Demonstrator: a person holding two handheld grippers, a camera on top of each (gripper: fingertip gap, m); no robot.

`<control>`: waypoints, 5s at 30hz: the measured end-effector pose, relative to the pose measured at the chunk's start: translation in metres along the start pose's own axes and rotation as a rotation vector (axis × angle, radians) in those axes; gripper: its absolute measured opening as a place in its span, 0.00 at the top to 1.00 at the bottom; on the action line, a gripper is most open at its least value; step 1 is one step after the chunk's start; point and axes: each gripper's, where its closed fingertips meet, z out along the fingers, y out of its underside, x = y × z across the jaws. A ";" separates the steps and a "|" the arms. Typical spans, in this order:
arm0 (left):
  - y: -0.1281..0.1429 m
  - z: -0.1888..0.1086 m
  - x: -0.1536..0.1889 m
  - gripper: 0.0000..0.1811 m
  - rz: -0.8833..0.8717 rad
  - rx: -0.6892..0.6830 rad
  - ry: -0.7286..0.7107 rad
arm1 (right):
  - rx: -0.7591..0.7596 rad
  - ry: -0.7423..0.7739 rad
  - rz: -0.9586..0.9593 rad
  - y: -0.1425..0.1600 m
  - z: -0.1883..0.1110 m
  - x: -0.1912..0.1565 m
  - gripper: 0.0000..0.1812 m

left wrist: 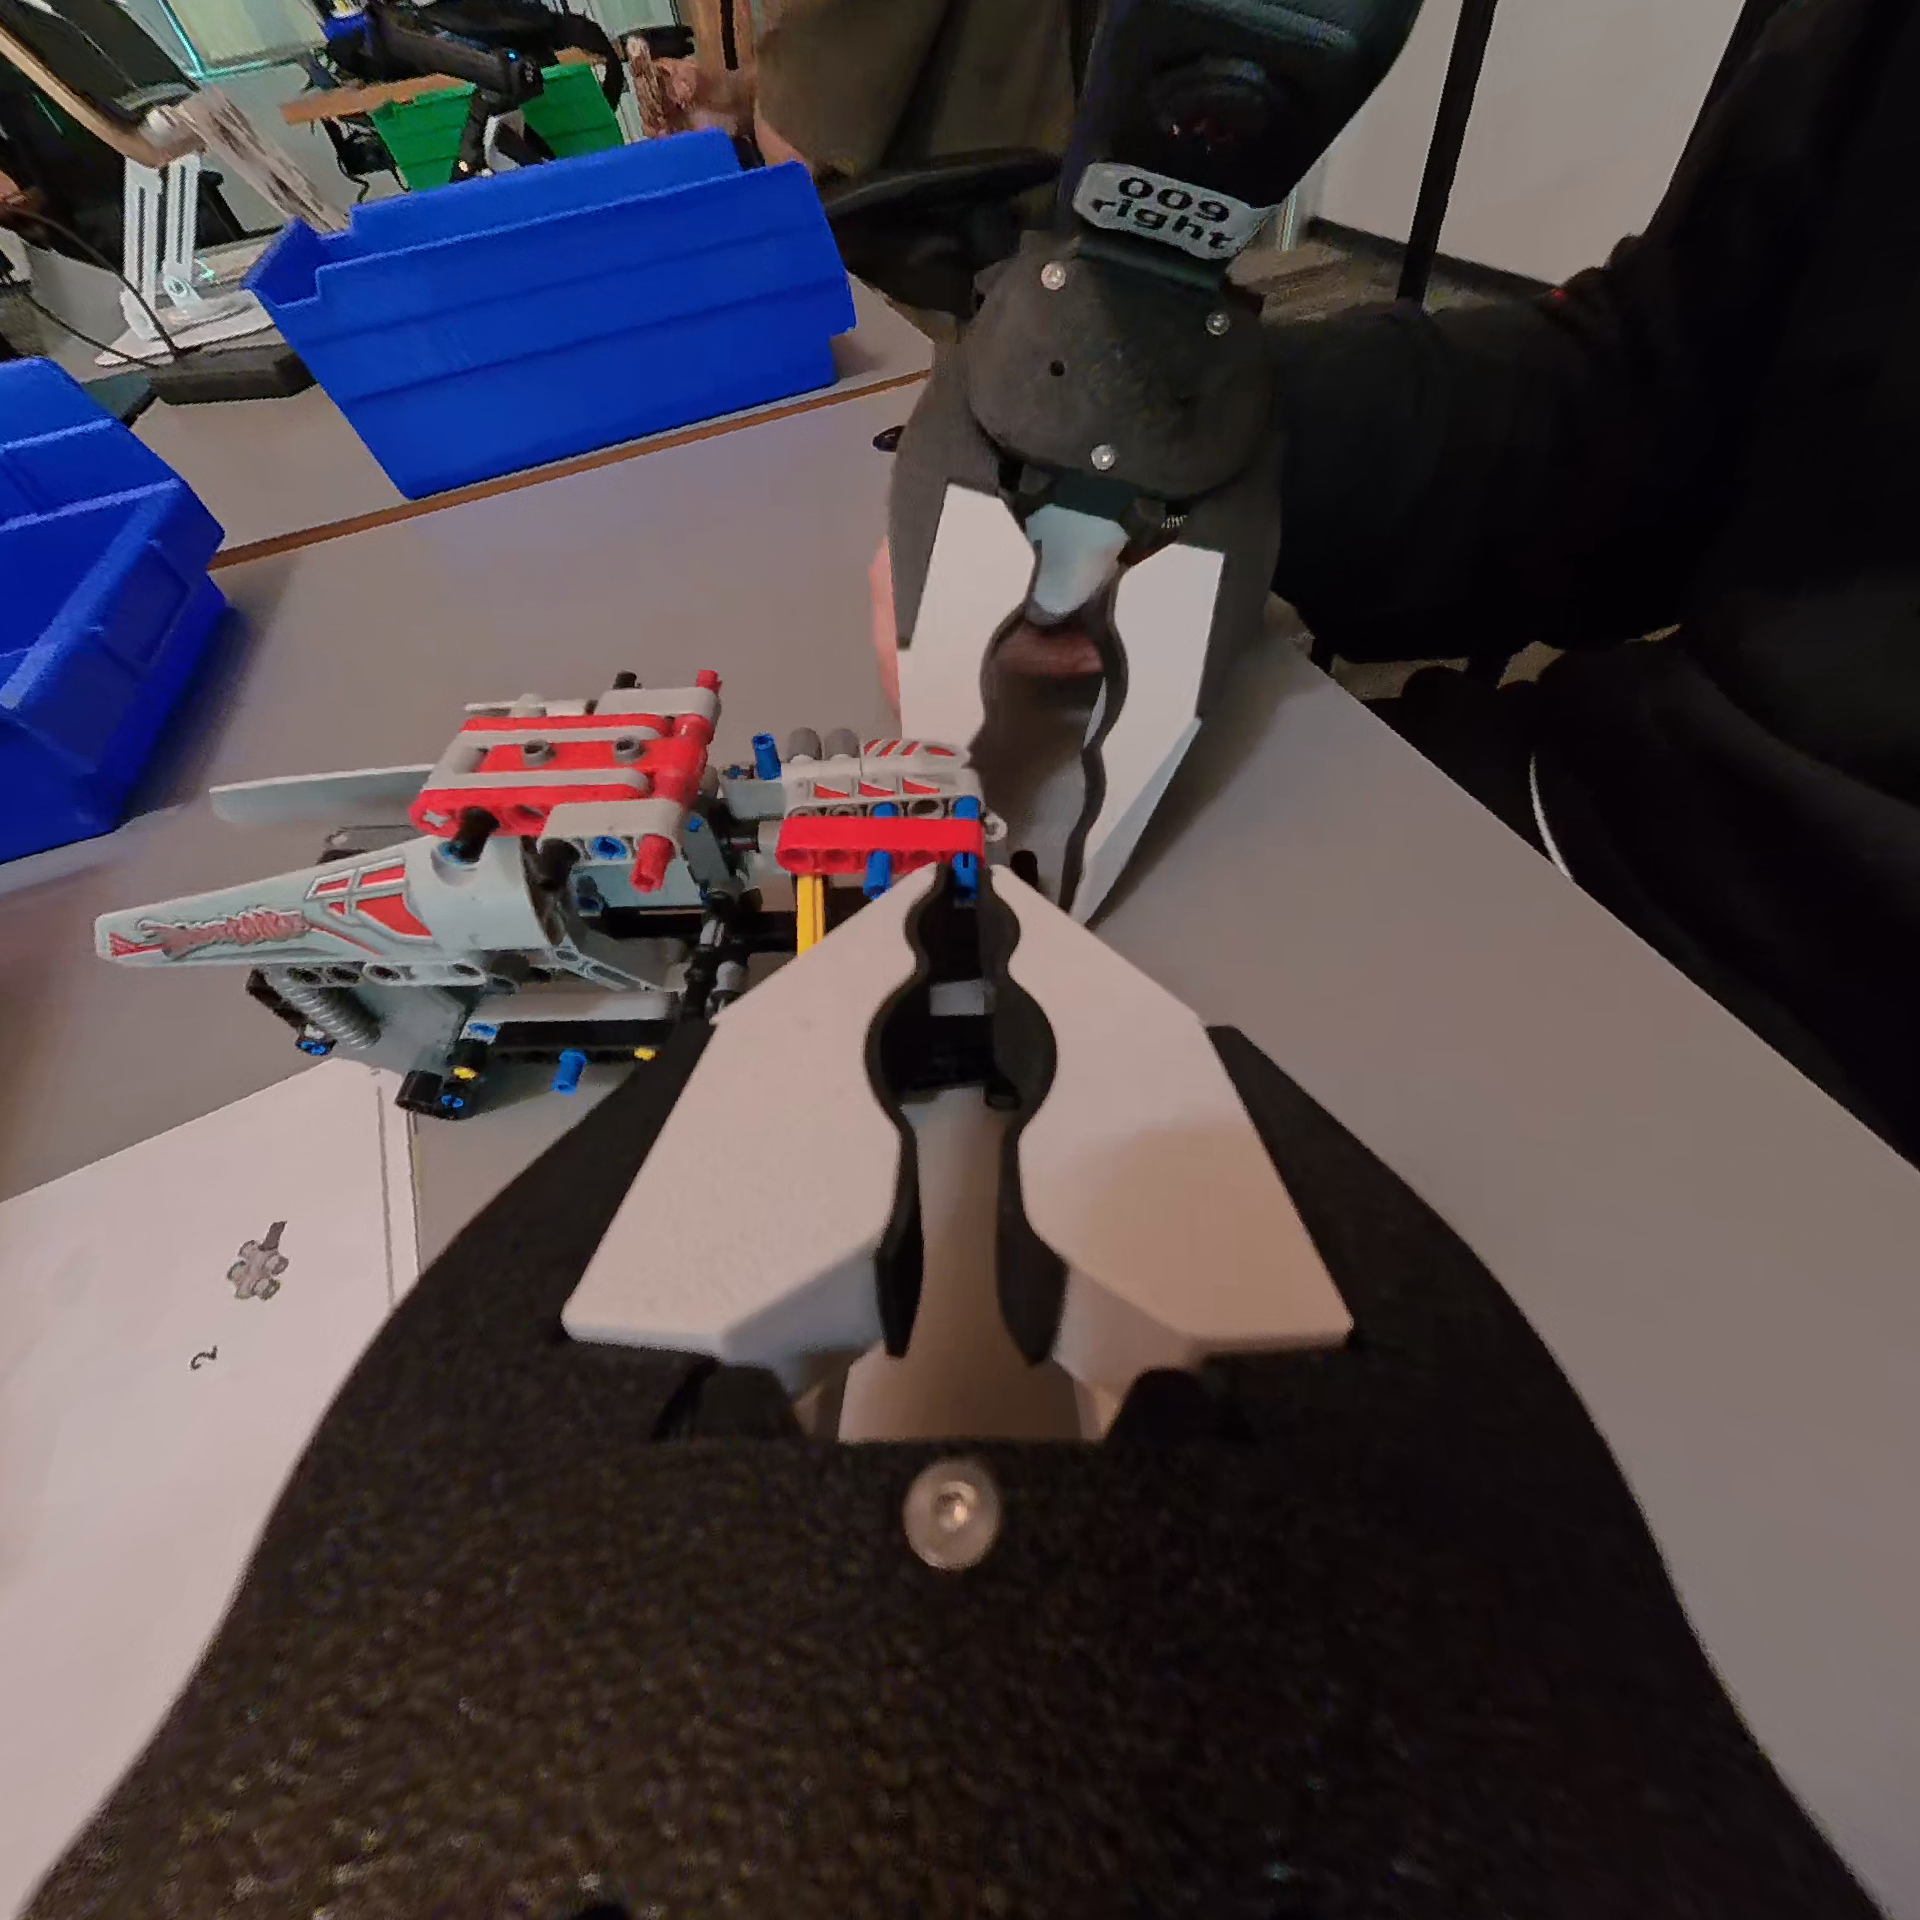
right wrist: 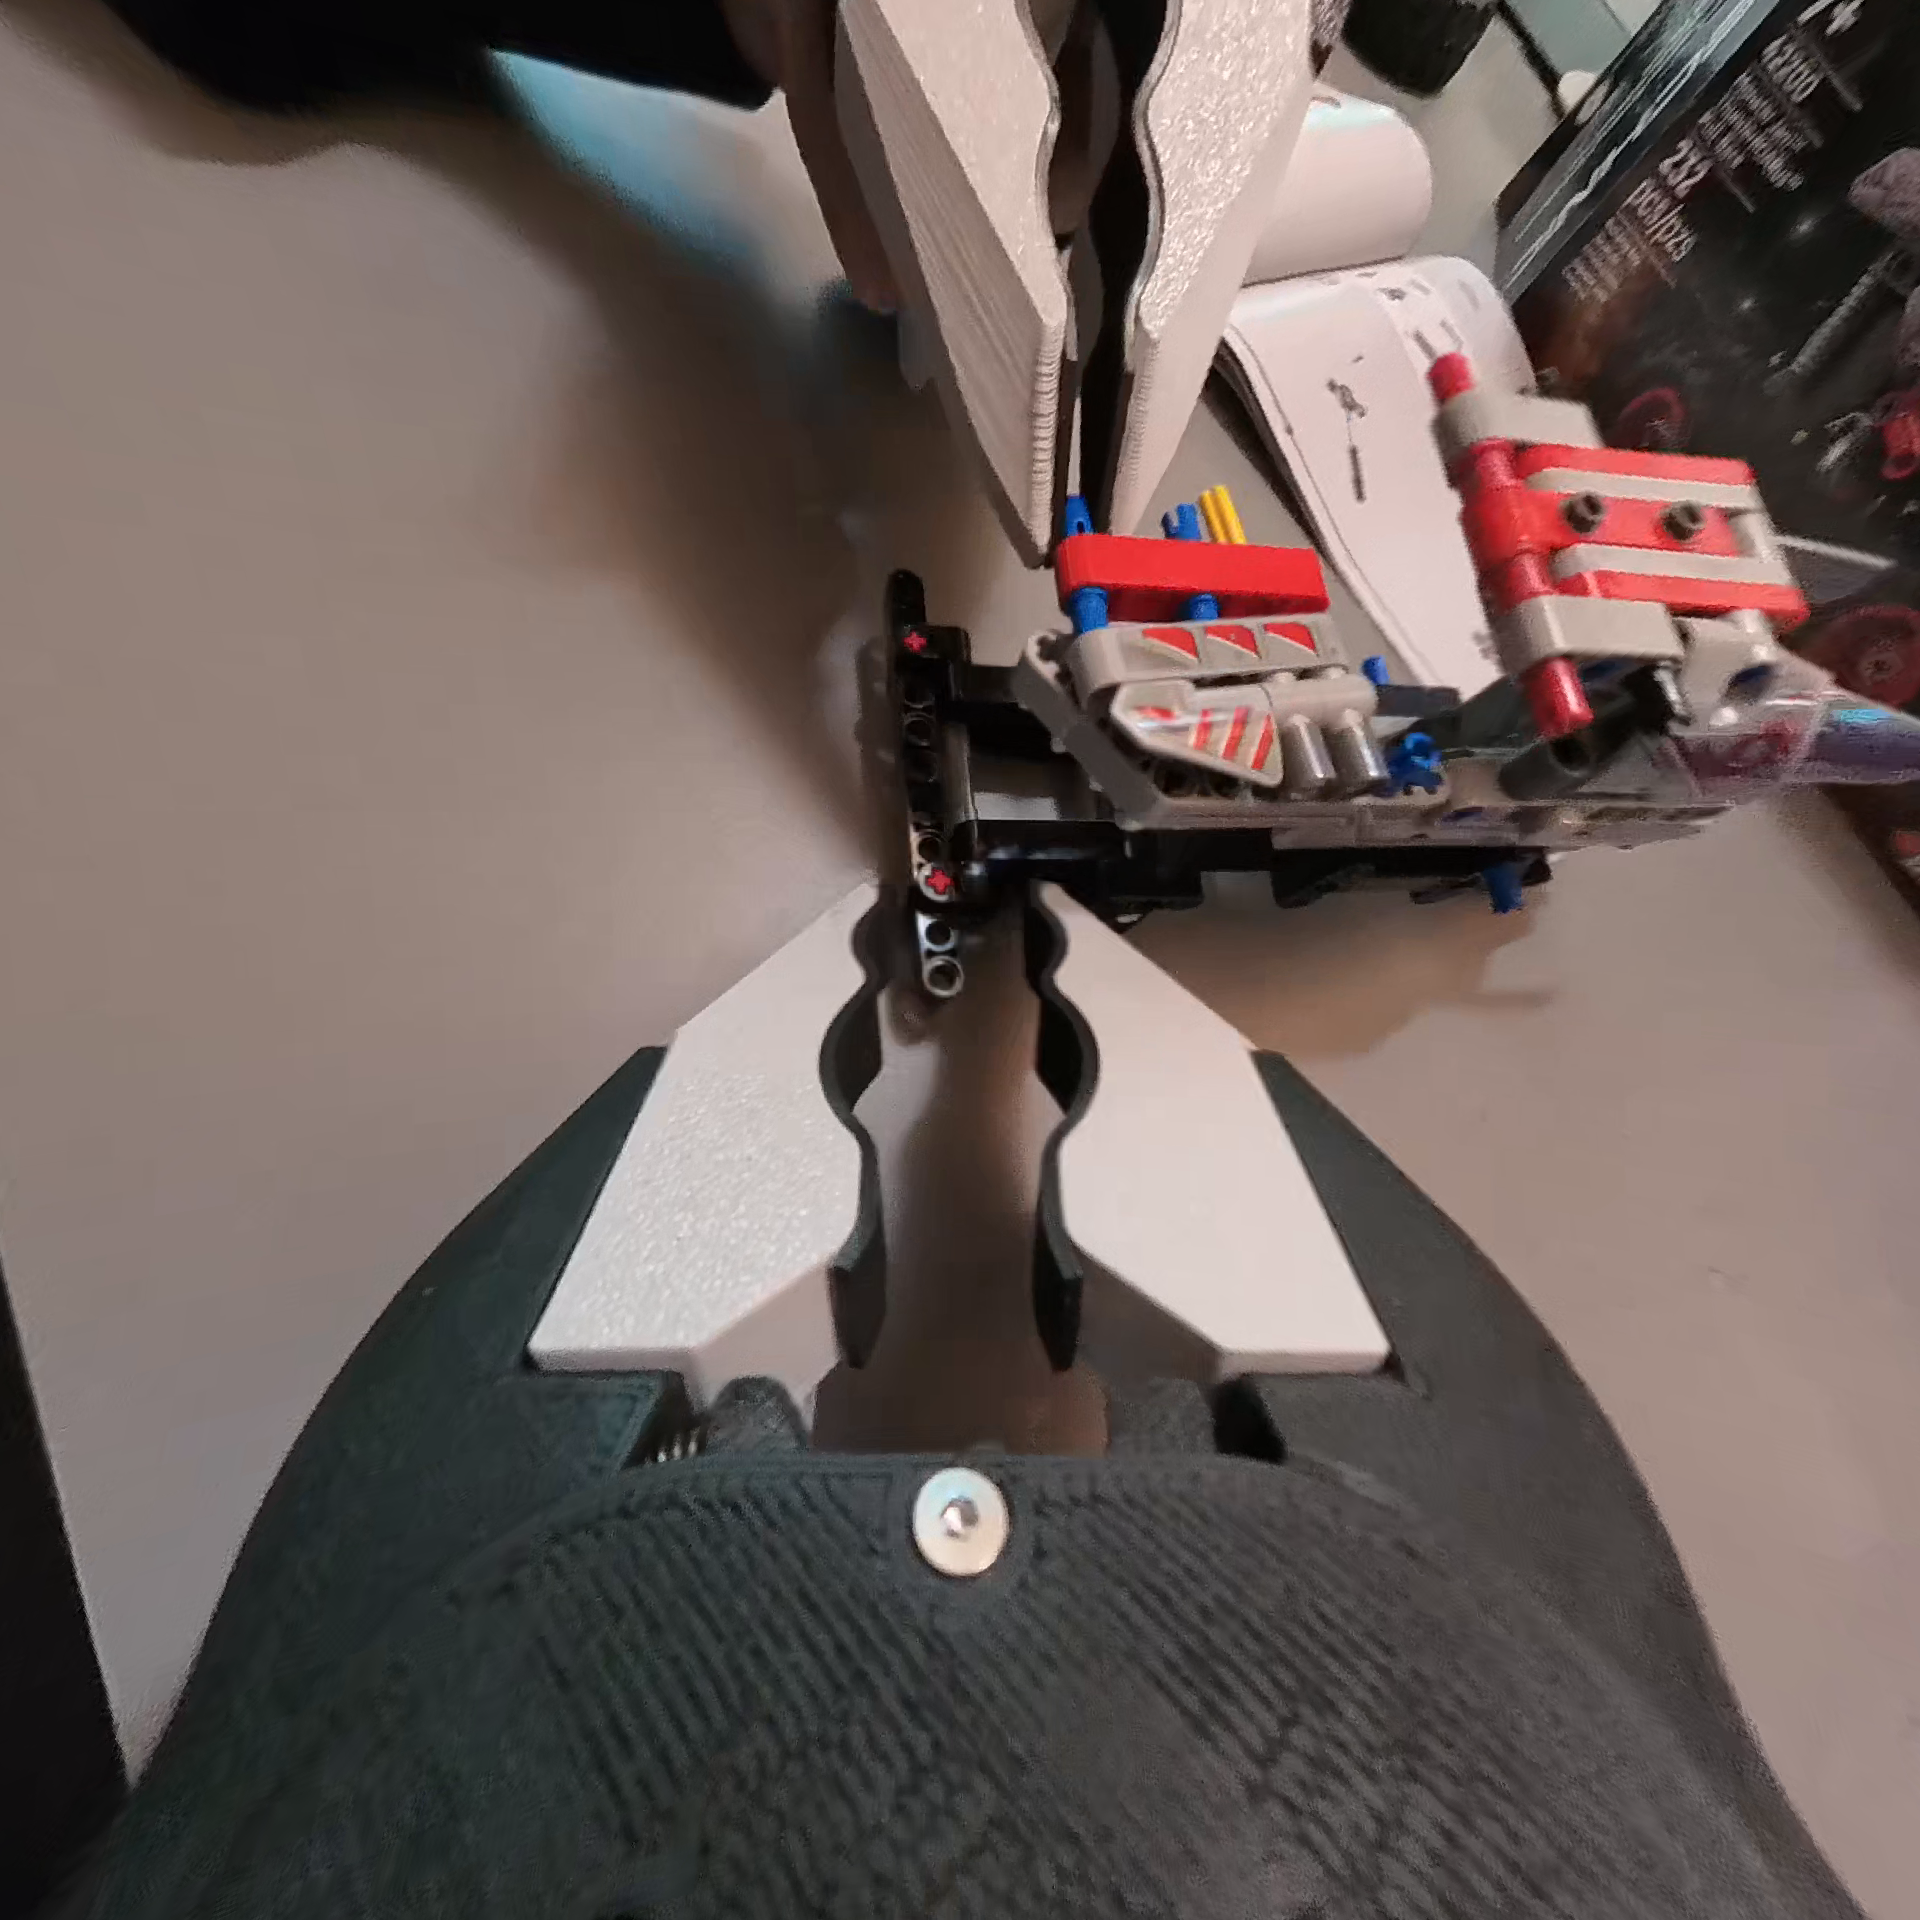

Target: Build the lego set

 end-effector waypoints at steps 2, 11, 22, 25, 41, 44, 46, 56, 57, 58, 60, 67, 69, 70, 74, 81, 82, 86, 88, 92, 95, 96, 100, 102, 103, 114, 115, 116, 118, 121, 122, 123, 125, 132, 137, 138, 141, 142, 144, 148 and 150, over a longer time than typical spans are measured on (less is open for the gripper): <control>0.000 -0.001 0.000 0.99 0.008 -0.004 -0.011 | 0.013 0.006 -0.042 0.003 -0.007 0.001 0.80; -0.001 -0.001 0.000 0.99 0.005 0.004 -0.027 | 0.119 0.481 -0.674 -0.042 -0.046 0.045 0.82; 0.000 -0.001 0.000 0.99 0.000 0.007 -0.021 | 0.093 0.364 -0.812 -0.041 -0.027 0.027 0.90; 0.000 -0.001 0.000 0.99 0.000 0.006 -0.020 | 0.162 0.346 -0.762 -0.052 -0.036 0.024 0.93; 0.000 0.000 0.000 0.99 0.003 0.006 -0.023 | 0.059 0.355 -0.852 -0.046 -0.028 0.022 0.95; 0.000 -0.001 -0.001 0.99 0.001 0.006 -0.026 | 0.078 0.366 -0.851 -0.049 -0.027 0.021 0.97; 0.001 -0.001 -0.001 0.99 0.001 0.005 -0.027 | 0.073 0.384 -0.861 -0.049 -0.028 0.022 0.99; 0.002 -0.002 -0.005 0.99 0.018 -0.028 -0.067 | 0.045 0.465 -0.910 -0.050 -0.024 0.029 0.99; 0.003 -0.001 -0.006 0.99 0.015 -0.040 -0.076 | 0.038 0.473 -0.928 -0.049 -0.024 0.029 1.00; 0.003 -0.001 -0.007 0.99 0.014 -0.051 -0.087 | 0.027 0.485 -0.939 -0.049 -0.024 0.030 1.00; 0.003 -0.001 -0.007 0.99 0.003 -0.076 -0.110 | 0.013 0.498 -0.944 -0.049 -0.024 0.031 1.00; 0.004 -0.001 -0.009 0.99 -0.028 -0.165 -0.218 | -0.020 0.524 -0.966 -0.049 -0.023 0.031 1.00; 0.003 0.000 -0.008 0.99 -0.041 -0.179 -0.228 | -0.008 0.526 -0.961 -0.052 -0.021 0.030 1.00; 0.003 0.000 -0.009 0.99 -0.049 -0.185 -0.232 | -0.019 0.528 -0.965 -0.052 -0.020 0.030 1.00; 0.004 -0.001 -0.012 0.99 -0.066 -0.199 -0.254 | -0.038 0.536 -0.973 -0.052 -0.019 0.033 1.00; 0.004 -0.001 -0.011 0.99 -0.053 -0.155 -0.230 | 0.005 0.543 -0.937 -0.051 -0.019 0.035 1.00; 0.003 -0.003 -0.009 0.99 -0.047 -0.150 -0.217 | 0.020 0.540 -0.922 -0.051 -0.019 0.034 0.99; -0.010 -0.022 -0.018 0.98 -0.071 -0.045 -0.238 | 0.033 0.542 -0.922 -0.052 -0.020 0.034 0.99; -0.015 -0.028 -0.026 0.99 -0.088 -0.009 -0.275 | 0.047 0.541 -0.916 -0.052 -0.020 0.034 0.99; -0.007 -0.020 -0.027 0.99 -0.095 -0.061 -0.265 | 0.077 0.528 -0.885 -0.052 -0.021 0.035 0.99; -0.004 -0.013 -0.028 0.99 -0.102 -0.079 -0.248 | 0.086 0.515 -0.871 -0.053 -0.020 0.034 0.99; -0.003 -0.011 -0.028 0.99 -0.113 -0.084 -0.234 | 0.087 0.512 -0.871 -0.053 -0.020 0.034 0.99; 0.001 -0.006 -0.027 0.98 -0.139 -0.087 -0.196 | 0.102 0.493 -0.858 -0.053 -0.019 0.033 0.99; 0.001 -0.006 -0.027 0.99 -0.145 -0.084 -0.178 | 0.108 0.483 -0.848 -0.053 -0.020 0.034 0.99; 0.001 -0.006 -0.027 0.98 -0.151 -0.083 -0.166 | 0.117 0.474 -0.836 -0.053 -0.020 0.034 0.99; 0.003 -0.009 -0.028 1.00 -0.084 -0.082 -0.076 | 0.103 0.378 -0.779 -0.052 -0.020 0.039 0.89; 0.003 -0.009 -0.029 0.99 -0.083 -0.083 -0.066 | 0.093 0.373 -0.783 -0.053 -0.019 0.039 0.88; 0.003 -0.010 -0.029 0.99 -0.080 -0.085 -0.058 | 0.082 0.362 -0.785 -0.052 -0.017 0.039 0.88; 0.003 -0.010 -0.031 0.99 -0.054 -0.091 -0.054 | 0.057 0.328 -0.774 -0.049 -0.013 0.038 0.92; 0.004 -0.009 -0.033 1.00 -0.048 -0.093 -0.035 | 0.074 0.323 -0.749 -0.050 -0.013 0.039 0.94; 0.003 -0.009 -0.034 1.00 -0.041 -0.091 -0.031 | 0.093 0.316 -0.742 -0.052 -0.013 0.038 0.96; 0.004 -0.008 -0.035 1.00 -0.031 -0.097 -0.023 | 0.119 0.318 -0.746 -0.055 -0.014 0.038 0.99; 0.004 -0.008 -0.039 0.99 -0.030 -0.108 -0.014 | 0.117 0.310 -0.747 -0.055 -0.013 0.038 0.99; 0.004 -0.007 -0.040 0.99 -0.020 -0.089 0.004 | 0.119 0.275 -0.586 -0.045 -0.028 0.042 0.88; 0.003 -0.006 -0.039 0.99 -0.034 -0.072 0.037 | 0.149 0.287 -0.422 -0.035 -0.032 0.060 0.96; 0.003 -0.006 -0.039 0.99 -0.036 -0.072 0.041 | 0.149 0.311 -0.426 -0.036 -0.030 0.063 0.97; 0.004 -0.007 -0.039 0.99 -0.030 -0.076 0.042 | 0.156 0.283 -0.372 -0.035 -0.024 0.063 1.00; 0.004 -0.007 -0.039 0.99 -0.030 -0.078 0.042 | 0.166 0.267 -0.343 -0.035 -0.023 0.063 0.99; 0.004 -0.007 -0.039 0.99 -0.030 -0.079 0.044 | 0.190 0.235 -0.252 -0.033 -0.023 0.066 0.99; 0.003 -0.007 -0.040 0.99 -0.038 -0.077 0.057 | 0.240 0.163 -0.103 -0.032 -0.024 0.068 0.97; 0.003 -0.008 -0.042 0.99 -0.046 -0.080 0.063 | 0.239 0.165 -0.101 -0.030 -0.022 0.070 0.99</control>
